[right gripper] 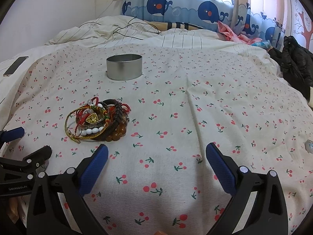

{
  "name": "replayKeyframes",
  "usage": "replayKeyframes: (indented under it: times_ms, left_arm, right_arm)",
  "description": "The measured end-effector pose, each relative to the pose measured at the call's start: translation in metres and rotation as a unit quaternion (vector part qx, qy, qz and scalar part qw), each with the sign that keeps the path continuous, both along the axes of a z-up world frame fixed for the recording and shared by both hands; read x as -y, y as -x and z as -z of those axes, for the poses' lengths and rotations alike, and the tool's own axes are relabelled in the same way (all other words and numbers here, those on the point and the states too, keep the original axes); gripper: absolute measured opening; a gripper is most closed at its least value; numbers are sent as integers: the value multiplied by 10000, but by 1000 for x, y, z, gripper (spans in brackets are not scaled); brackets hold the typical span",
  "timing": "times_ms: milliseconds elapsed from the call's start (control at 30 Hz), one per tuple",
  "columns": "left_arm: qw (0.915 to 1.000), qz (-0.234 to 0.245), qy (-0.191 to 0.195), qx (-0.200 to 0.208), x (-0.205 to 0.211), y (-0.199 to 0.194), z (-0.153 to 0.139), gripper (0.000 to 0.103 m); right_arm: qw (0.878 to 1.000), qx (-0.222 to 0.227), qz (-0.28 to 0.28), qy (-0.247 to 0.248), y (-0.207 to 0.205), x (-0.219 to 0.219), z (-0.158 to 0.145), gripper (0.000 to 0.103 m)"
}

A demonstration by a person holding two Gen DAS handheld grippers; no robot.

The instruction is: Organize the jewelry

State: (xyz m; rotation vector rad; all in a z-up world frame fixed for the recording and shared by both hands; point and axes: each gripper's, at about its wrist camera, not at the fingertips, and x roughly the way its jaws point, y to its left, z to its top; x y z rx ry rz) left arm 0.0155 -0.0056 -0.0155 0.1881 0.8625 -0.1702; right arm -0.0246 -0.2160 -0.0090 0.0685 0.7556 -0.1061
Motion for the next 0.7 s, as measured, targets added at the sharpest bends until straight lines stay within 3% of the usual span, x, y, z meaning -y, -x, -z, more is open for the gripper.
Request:
replayKeyframes:
  times_ms: [533, 700]
  left_arm:
    - [9999, -44, -117, 113, 1, 1, -2, 95]
    - [10000, -48, 17, 37, -1, 0, -3, 95]
  right_arm:
    - [9999, -118, -80, 39, -5, -5, 4, 96]
    - [9999, -90, -118, 85, -4, -6, 3, 96]
